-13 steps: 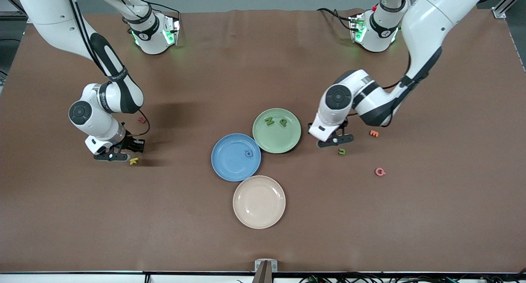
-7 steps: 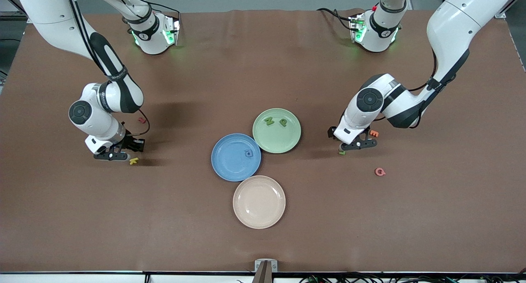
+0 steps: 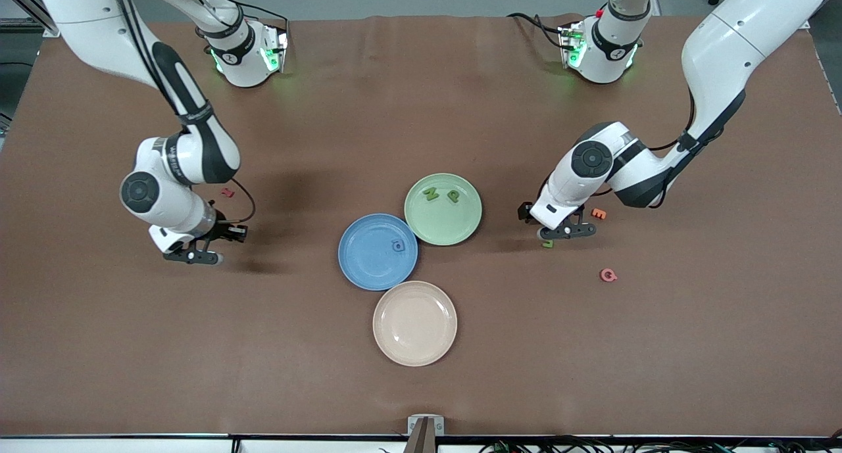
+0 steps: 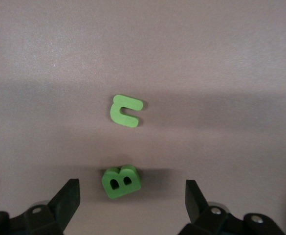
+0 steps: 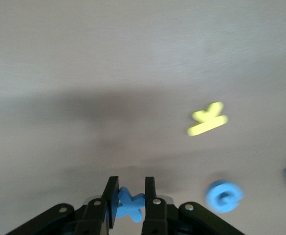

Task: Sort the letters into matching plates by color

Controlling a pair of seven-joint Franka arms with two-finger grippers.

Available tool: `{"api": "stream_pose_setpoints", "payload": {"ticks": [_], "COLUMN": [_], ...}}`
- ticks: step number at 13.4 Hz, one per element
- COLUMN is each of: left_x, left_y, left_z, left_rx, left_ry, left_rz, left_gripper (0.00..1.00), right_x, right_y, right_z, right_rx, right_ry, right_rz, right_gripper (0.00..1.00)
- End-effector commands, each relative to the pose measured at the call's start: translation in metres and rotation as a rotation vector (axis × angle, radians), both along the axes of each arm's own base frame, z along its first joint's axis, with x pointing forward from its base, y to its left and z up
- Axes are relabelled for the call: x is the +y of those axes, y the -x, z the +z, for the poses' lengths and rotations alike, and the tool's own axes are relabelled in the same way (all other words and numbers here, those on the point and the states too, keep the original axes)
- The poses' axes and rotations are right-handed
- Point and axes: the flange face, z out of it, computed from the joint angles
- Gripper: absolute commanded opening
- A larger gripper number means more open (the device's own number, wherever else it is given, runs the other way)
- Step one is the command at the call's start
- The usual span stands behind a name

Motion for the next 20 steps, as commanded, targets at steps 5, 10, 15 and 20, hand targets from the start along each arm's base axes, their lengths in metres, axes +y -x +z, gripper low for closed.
{"api": "stream_pose_setpoints", "payload": {"ticks": [5,10,15,20], "left_x": [0.004,0.01,0.012,0.011], "left_y": [0.0,0.002,0.003,0.002], "left_z": [-0.01,-0.016,-0.019,-0.019], "left_rx": [-0.015,-0.001,0.004,-0.005], "left_ry": [0.02,0.015,0.012,0.009], "left_rz": [-0.001,0.006,0.007,-0.004], "left_gripper": [0.75,0.71,0.55,0.34], "right_x": [0.17,0.268,0.327,0.337], "right_y": [-0.009,-0.015,-0.007,0.003], "right_z": [0.05,0.038,0.018,-0.003], "right_rx": [-0.05,-0.073,-0.082,-0.073], "right_ry": [-0.002,-0.025,-0.035,-0.011], "right_rz": [-0.226,-0.359,-0.428,-0.421], "right_gripper": [0.0,0.0,0.0,0.01]}}
